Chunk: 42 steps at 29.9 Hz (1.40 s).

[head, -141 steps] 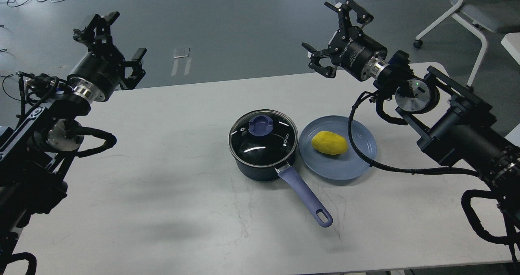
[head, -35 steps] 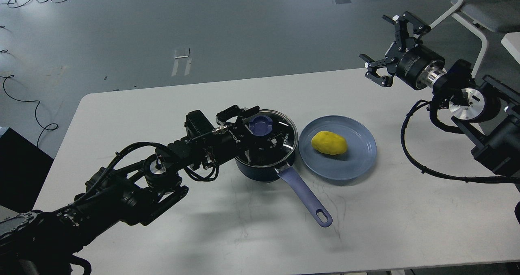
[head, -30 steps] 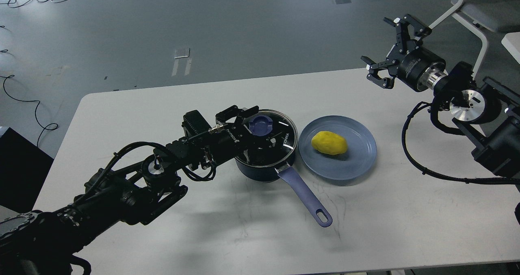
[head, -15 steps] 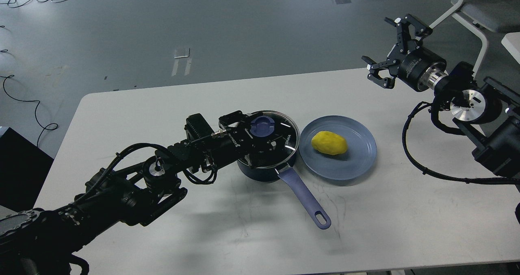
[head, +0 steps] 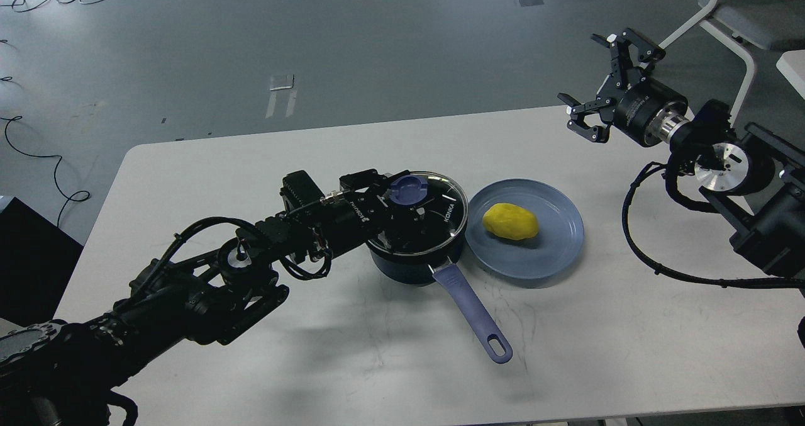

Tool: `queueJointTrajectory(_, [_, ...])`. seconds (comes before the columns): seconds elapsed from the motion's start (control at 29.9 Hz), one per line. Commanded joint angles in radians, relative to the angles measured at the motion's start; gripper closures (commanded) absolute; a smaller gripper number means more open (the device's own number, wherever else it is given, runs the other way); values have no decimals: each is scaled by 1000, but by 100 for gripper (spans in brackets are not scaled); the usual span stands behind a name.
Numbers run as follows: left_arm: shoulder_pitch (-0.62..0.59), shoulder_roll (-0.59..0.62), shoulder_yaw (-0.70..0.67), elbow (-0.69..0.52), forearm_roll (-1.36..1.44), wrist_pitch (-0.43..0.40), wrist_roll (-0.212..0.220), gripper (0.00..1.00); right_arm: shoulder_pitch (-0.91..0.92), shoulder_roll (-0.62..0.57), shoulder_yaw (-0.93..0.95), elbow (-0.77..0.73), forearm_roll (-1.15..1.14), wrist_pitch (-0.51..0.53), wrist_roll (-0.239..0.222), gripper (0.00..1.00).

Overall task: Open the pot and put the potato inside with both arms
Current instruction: 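Lift the lid off the saucepan and set it down beside the pot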

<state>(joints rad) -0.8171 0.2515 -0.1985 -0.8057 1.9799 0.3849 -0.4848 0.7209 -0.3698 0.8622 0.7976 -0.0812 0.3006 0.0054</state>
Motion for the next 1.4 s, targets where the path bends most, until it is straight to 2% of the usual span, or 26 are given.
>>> queueJointTrajectory(0.0, [-10, 2, -1, -3, -15, 20, -4, 65, 2, 0, 0, 0, 0, 0, 1, 0])
queueJointTrajectory(0.2, [-60, 15, -1, -16, -104, 28, -4, 65, 3, 0, -2, 0, 0, 0, 1, 0])
queueJointTrajectory(0.33, [-103, 75, 5, -15, -104, 104, -4, 65, 3, 0, -2, 0, 0, 0, 1, 0])
queueJointTrajectory(0.6, [-105, 212, 10, -15, -102, 104, -4, 65, 5, 2, -3, 0, 0, 0, 1, 0])
queueJointTrajectory(0.74, [-67, 313, 20, -4, -108, 104, -4, 65, 5, 2, -6, -3, 0, 0, 1, 0])
queueJointTrajectory(0.9, [30, 373, 22, -1, -113, 104, -4, 64, 8, 2, -8, -18, -2, 0, 1, 0])
queueJointTrajectory(1.1, [137, 368, 14, 57, -197, 104, -4, 64, 6, 9, -34, -18, 0, -1, 1, 0])
queueJointTrajectory(1.37, [164, 361, 21, 117, -297, 104, -4, 64, 9, 11, -49, -18, 0, -1, 1, 0])
